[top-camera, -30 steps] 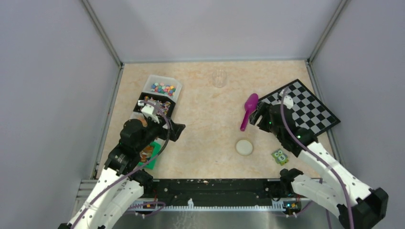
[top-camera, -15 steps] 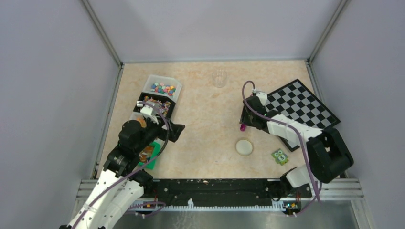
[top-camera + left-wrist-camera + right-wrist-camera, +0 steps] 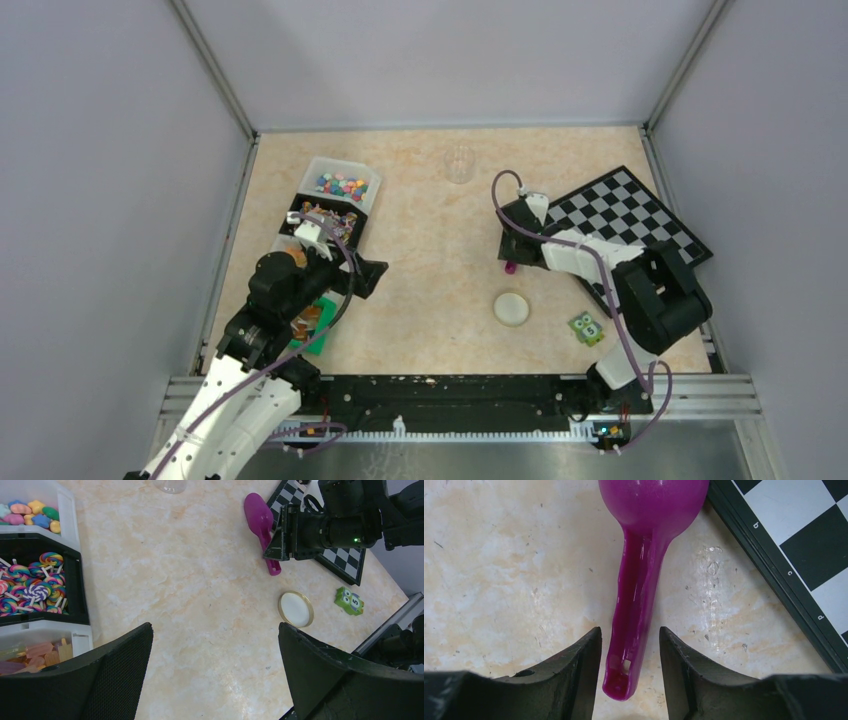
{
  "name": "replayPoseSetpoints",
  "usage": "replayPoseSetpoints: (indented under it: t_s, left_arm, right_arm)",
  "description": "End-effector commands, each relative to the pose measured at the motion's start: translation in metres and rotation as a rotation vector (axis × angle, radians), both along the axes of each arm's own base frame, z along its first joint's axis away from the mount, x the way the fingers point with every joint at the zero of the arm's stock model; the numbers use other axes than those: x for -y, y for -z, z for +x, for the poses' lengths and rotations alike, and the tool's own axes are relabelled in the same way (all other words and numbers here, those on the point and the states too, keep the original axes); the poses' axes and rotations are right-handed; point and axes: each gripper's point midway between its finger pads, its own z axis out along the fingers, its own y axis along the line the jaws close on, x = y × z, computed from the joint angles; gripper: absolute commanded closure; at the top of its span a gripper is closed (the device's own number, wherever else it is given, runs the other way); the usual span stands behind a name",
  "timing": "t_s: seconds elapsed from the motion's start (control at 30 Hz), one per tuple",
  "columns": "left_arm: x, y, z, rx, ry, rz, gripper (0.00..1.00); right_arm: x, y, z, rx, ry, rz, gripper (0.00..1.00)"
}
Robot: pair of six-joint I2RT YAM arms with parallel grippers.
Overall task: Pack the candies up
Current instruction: Pick up the spatula from the center of the board.
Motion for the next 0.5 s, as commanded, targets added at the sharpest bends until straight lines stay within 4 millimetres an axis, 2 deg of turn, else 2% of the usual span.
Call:
replayPoseSetpoints:
  t_s: [0.0, 0.37, 0.47]
  left_arm:
    - [0.001, -0.009, 0.002, 0.041, 0.009, -0.01, 0.01]
    - [0.001, -0.009, 0.002, 0.042, 0.006, -0.009, 0.01]
    - [0.001, -0.01, 0.002, 0.044, 0.005, -0.01, 0.01]
  right_arm:
    - [-0.008, -0.011, 0.018, 0.053, 0.003, -0.008, 0.54]
    - [-0.005, -0.002, 0.018, 0.028, 0.013, -0.081, 0.56]
    - [-0.001, 0.0, 0.016, 0.023, 0.02, -0.098, 0.62]
